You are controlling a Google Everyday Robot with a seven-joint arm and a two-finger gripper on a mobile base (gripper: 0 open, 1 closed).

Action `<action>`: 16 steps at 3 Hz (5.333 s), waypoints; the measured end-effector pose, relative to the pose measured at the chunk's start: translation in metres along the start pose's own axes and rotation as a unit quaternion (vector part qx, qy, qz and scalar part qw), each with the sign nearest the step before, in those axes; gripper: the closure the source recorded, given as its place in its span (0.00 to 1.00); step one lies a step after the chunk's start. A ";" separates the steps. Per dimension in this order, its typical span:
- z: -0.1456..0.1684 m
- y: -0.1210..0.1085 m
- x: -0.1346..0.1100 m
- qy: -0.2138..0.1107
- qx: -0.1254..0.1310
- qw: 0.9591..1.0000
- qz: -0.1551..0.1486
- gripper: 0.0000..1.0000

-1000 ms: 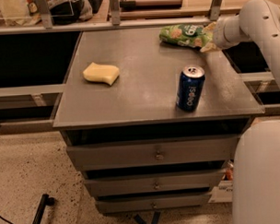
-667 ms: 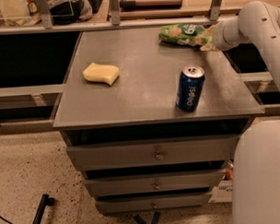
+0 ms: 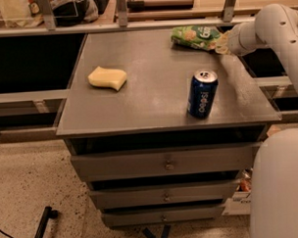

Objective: Move green rice chip bag near sponge

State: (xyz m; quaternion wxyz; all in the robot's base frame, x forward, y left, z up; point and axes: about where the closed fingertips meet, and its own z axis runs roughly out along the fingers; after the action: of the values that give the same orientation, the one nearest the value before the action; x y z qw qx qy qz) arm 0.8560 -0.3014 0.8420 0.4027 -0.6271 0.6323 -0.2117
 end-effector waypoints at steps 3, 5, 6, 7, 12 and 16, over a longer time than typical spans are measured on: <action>-0.054 -0.034 -0.008 0.020 0.018 1.000 -0.016 1.00; -0.113 -0.063 -0.058 0.005 0.017 0.997 -0.081 1.00; -0.126 -0.063 -0.090 -0.009 0.014 0.992 -0.122 1.00; -0.136 -0.058 -0.123 -0.024 0.014 0.986 -0.166 1.00; -0.156 -0.022 -0.262 -0.158 -0.050 0.943 -0.289 1.00; -0.161 0.003 -0.339 -0.249 -0.057 0.909 -0.329 1.00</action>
Offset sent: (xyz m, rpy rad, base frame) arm -0.0232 -0.0139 0.0582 -0.0184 -0.0388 -0.0325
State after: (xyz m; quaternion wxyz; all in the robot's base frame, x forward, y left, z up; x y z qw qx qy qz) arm 0.6919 -0.0126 1.0169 0.4183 -0.8537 0.2801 -0.1332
